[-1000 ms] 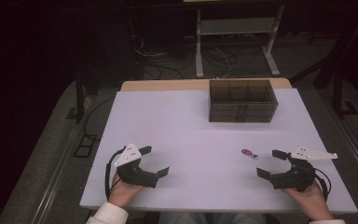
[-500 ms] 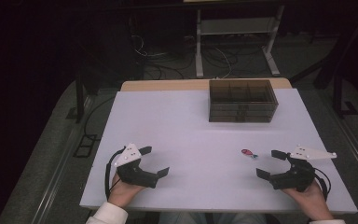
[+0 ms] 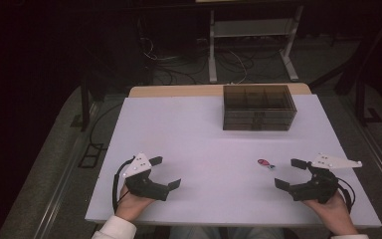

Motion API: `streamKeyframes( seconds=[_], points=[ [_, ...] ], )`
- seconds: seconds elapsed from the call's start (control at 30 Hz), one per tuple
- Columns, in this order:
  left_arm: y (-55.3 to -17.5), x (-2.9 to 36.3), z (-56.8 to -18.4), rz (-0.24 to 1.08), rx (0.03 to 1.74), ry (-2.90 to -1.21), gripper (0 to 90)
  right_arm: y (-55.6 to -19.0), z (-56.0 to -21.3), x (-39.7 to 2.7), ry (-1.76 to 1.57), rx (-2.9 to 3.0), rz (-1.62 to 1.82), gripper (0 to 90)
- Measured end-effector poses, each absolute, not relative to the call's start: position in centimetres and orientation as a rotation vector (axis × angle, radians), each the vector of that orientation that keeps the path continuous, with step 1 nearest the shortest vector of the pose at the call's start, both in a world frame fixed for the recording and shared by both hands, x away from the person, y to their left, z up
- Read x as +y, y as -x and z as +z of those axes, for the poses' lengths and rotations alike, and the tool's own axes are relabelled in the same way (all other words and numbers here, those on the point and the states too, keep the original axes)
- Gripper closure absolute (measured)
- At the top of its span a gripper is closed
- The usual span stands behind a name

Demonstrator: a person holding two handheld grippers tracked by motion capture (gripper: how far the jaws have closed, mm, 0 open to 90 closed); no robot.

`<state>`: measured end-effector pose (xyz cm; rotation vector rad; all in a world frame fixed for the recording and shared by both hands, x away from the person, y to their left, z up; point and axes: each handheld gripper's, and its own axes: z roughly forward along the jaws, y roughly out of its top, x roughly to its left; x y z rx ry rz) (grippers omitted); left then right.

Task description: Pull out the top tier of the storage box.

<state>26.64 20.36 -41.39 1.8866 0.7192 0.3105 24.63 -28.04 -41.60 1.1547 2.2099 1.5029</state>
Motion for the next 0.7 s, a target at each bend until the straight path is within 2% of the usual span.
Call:
streamKeyframes(
  seconds=[0.7],
  points=[
    [-26.6, 20.3, -41.5, 0.310, 0.722, -1.890, 0.0, -25.7, -40.0, -27.3, -1.187, 2.265, 1.467, 0.0]
  ],
)
